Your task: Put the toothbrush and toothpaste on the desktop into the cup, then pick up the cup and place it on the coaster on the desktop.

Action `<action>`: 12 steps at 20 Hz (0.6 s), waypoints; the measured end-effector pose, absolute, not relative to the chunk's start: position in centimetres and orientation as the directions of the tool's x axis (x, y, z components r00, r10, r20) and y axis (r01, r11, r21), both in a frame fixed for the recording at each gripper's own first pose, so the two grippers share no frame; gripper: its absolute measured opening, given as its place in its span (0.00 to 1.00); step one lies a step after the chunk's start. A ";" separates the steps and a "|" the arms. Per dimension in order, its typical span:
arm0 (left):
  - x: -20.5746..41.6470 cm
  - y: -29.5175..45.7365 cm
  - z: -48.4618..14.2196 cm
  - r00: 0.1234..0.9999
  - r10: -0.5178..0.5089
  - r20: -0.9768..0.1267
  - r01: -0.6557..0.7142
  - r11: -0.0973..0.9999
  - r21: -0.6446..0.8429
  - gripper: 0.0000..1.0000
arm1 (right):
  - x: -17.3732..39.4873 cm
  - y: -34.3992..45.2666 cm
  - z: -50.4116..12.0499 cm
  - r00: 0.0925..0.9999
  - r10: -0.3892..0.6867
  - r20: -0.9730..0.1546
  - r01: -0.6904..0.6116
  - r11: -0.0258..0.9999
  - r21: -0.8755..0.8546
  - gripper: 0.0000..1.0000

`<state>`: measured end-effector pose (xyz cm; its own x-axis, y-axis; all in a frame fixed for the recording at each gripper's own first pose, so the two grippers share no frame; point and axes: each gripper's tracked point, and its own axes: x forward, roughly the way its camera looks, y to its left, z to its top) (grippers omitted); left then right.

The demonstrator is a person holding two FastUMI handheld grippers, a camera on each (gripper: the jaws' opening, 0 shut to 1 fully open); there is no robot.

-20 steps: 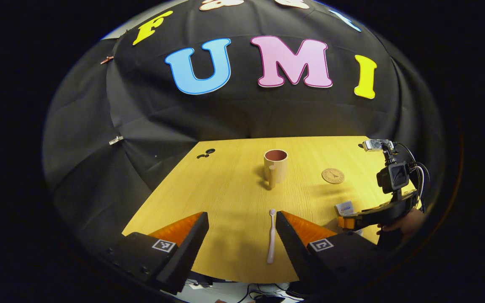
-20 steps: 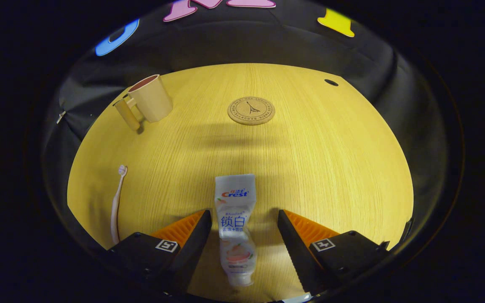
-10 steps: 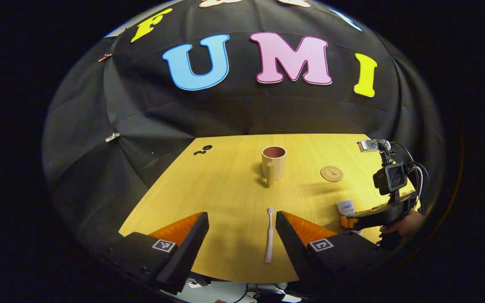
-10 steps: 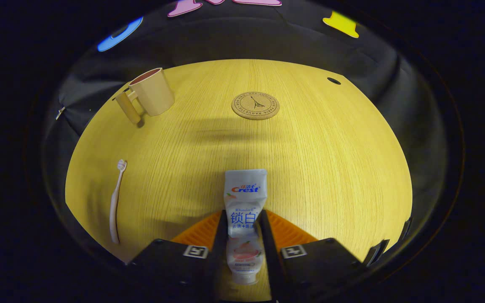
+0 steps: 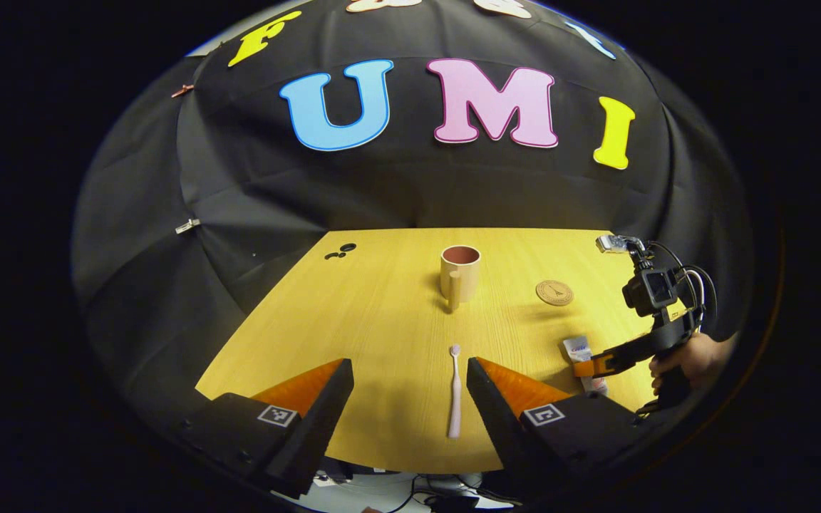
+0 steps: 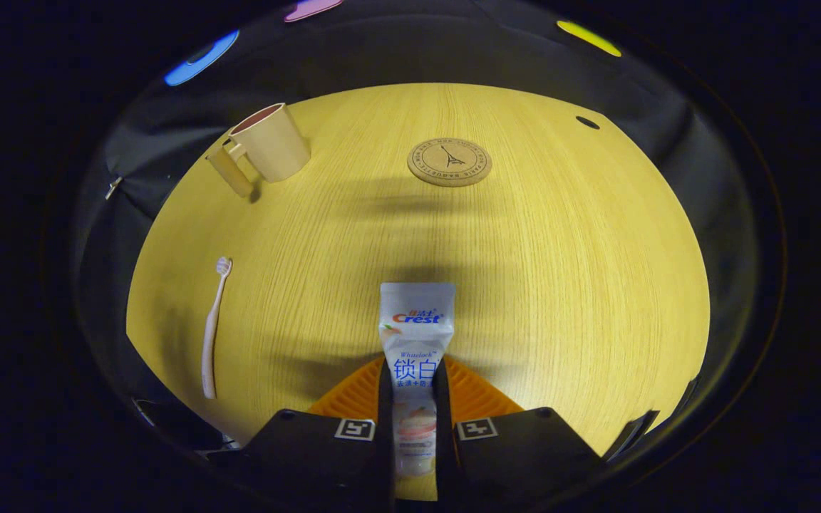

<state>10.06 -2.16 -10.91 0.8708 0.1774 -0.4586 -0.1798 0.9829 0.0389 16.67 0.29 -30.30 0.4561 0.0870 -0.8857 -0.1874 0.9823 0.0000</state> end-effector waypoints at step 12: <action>15.8 -3.4 -21.6 0.716 -0.026 -0.697 -0.096 0.986 -0.135 0.96 | 15.4 -2.5 -21.8 0.591 0.132 -0.796 -0.171 0.985 0.037 0.27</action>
